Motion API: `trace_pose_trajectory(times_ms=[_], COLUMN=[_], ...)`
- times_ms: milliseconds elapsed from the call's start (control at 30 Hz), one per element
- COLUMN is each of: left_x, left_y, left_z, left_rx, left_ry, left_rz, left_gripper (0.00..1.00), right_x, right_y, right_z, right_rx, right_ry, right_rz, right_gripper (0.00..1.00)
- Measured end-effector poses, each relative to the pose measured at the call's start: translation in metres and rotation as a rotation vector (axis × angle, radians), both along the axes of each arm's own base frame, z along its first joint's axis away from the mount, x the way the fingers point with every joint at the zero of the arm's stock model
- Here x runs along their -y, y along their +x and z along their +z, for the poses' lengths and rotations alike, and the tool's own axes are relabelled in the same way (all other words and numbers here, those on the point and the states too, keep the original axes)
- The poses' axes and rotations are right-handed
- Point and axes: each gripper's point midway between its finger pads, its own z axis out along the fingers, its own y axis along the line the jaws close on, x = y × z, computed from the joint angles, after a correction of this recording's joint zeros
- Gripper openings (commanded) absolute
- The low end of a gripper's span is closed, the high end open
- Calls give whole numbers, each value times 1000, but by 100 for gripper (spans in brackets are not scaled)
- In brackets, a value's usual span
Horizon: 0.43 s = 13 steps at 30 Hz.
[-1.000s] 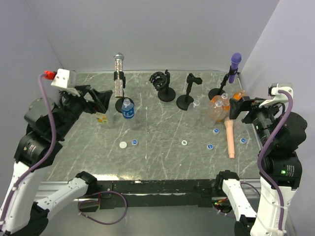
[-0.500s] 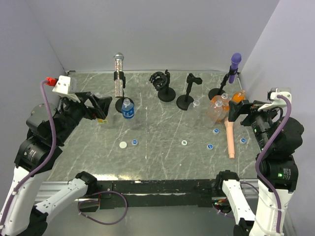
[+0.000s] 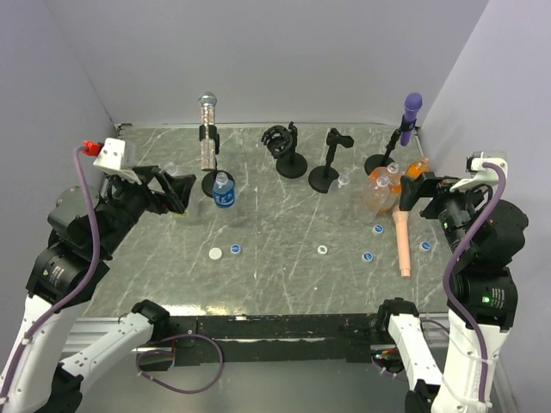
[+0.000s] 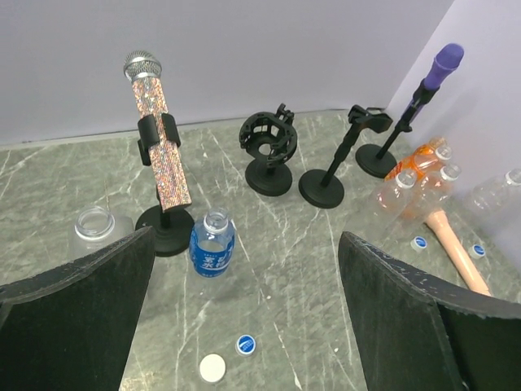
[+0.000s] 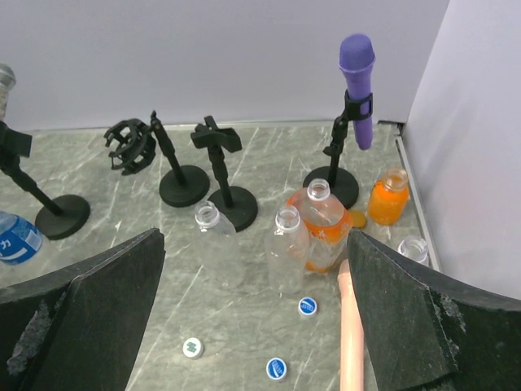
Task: Unscrew the bottle caps
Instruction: Reset both arms
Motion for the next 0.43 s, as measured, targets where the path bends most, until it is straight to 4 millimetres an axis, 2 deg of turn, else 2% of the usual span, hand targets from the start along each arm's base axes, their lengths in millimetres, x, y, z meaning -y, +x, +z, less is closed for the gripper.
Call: trace_pose_trajectory(times_ms=[200,433], left_x=[2,2], left_y=[3,4], left_z=[-13,-17], left_rx=[-28,-34], left_ry=[17,20], left_rz=[-1,-2], left_gripper=[97,97], right_x=[1,3], right_y=[5,6], right_z=[-14,-17], right_rx=[-36,-43], right_ry=[7,11], right_rz=[-1,-10], right_gripper=[99,99])
